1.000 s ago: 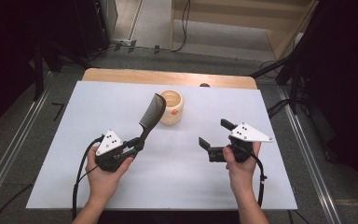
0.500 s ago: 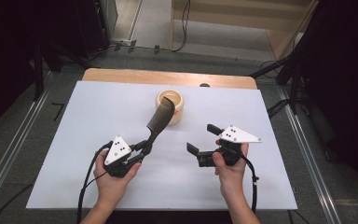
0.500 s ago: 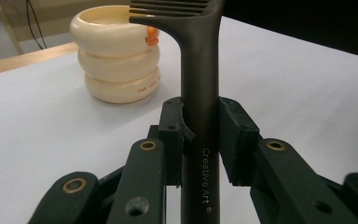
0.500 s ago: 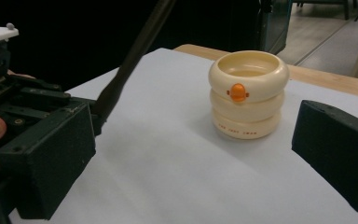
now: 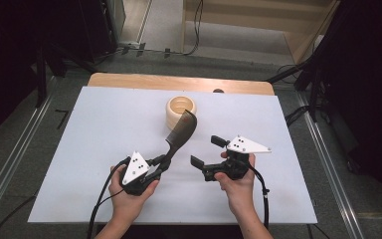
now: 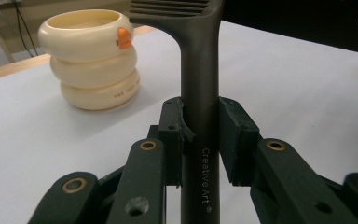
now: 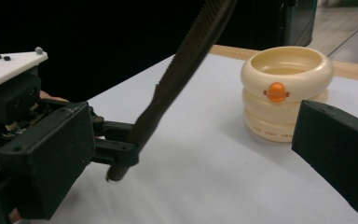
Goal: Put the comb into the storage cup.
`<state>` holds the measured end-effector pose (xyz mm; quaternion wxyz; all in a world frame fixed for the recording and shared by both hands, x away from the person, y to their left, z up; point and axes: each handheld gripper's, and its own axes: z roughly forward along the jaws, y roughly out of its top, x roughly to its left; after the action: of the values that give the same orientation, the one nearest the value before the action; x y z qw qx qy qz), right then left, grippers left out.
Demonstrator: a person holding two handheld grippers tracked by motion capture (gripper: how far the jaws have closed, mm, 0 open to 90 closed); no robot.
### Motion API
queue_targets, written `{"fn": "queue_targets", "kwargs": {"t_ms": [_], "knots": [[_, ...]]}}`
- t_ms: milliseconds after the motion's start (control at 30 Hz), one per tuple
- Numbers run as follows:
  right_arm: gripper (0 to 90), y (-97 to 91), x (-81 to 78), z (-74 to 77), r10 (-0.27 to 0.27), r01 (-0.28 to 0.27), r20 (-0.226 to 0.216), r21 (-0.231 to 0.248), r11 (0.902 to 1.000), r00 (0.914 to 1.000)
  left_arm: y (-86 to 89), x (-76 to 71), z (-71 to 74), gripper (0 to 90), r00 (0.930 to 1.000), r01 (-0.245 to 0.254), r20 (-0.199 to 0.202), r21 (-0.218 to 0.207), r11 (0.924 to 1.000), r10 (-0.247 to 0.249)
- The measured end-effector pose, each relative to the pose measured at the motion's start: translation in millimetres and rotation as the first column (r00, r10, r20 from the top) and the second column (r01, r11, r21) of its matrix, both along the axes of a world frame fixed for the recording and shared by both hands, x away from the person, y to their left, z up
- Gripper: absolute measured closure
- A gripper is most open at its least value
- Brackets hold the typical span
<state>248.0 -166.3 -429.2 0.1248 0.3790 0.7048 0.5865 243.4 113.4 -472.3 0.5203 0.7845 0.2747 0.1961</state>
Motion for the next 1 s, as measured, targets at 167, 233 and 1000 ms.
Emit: {"fn": "queue_targets", "kwargs": {"t_ms": [167,233,1000], "knots": [[11.9,1.6,-0.9,0.3,-0.023,0.024,-0.017,0.040,0.9989,0.9996,-5.0,-3.1,-2.1,72.6,0.9999,0.007,0.008,0.006,1.0000,-0.007],[14.9,2.9,-0.4,-0.6,-0.027,0.028,-0.030,0.050,0.9984,0.9992,-7.1,-4.5,-3.3,72.6,0.9999,0.011,0.012,0.008,0.9999,-0.011],[57.4,9.5,1.9,-18.4,-0.019,0.045,-0.158,0.168,0.9848,0.9873,-28.3,-19.0,-10.6,72.6,0.9951,0.080,0.056,0.038,0.9961,-0.082]]}}
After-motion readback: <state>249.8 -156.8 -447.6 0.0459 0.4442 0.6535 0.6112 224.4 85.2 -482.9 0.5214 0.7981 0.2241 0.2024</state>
